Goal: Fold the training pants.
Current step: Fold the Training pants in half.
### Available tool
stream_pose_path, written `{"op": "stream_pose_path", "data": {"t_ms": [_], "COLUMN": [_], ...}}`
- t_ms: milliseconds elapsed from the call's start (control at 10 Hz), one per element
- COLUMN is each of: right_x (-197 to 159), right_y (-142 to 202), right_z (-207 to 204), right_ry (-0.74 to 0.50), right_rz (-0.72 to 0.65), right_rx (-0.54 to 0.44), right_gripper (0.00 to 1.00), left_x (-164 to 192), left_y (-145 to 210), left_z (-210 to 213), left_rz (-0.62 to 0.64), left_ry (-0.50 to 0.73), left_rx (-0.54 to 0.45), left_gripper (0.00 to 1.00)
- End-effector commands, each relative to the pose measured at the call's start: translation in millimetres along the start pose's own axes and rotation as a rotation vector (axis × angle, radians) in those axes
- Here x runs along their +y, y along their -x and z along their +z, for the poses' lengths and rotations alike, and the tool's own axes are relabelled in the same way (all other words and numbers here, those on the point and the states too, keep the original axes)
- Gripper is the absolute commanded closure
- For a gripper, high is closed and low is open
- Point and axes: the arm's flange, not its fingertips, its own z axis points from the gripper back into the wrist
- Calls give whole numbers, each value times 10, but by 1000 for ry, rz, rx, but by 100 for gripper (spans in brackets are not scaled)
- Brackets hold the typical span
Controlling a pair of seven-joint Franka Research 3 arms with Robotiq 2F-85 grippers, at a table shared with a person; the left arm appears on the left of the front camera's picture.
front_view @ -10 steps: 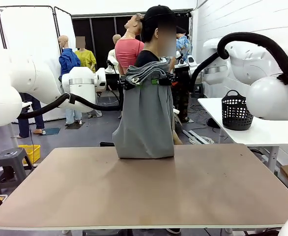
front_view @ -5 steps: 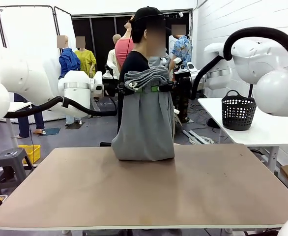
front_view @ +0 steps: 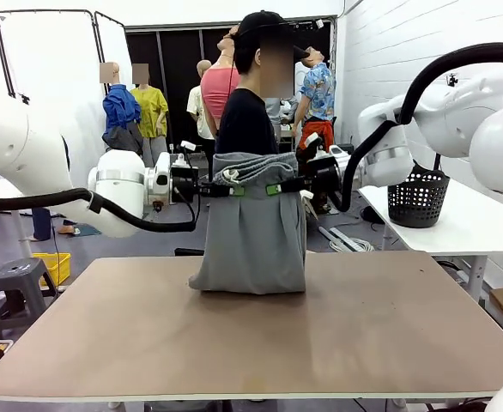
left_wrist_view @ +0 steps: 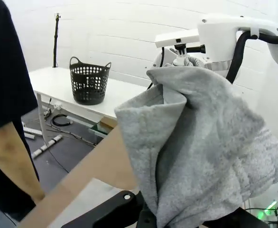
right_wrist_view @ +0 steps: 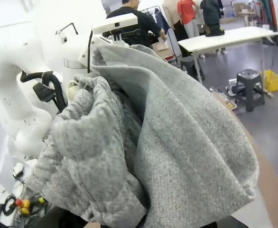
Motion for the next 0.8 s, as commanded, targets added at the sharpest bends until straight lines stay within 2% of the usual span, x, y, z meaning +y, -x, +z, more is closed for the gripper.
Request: {"op": "stream_pose_path", "data": {"t_ms": [0,100,200,700], "right_x": [110,143,26,9], "right_y": [-44,-318,43,35], "right_z": [79,110,-9,-13], "right_ry": [25,19,-1,-2], "right_rz": [-22,78,-13,-11], "right_rx": [16,55,2,16], "right_gripper": [100,100,100,100], "left_x": [-85,-105,-34,-30], "left_y": [-160,-363,40,78], "left_z": [130,137,3,-17], "left_rz": [25,-60,16,23], "left_ry": [-32,-24,-2,-1], "left_rx": [-53,-42,-8,-4], "left_gripper": [100,100,100,100]}}
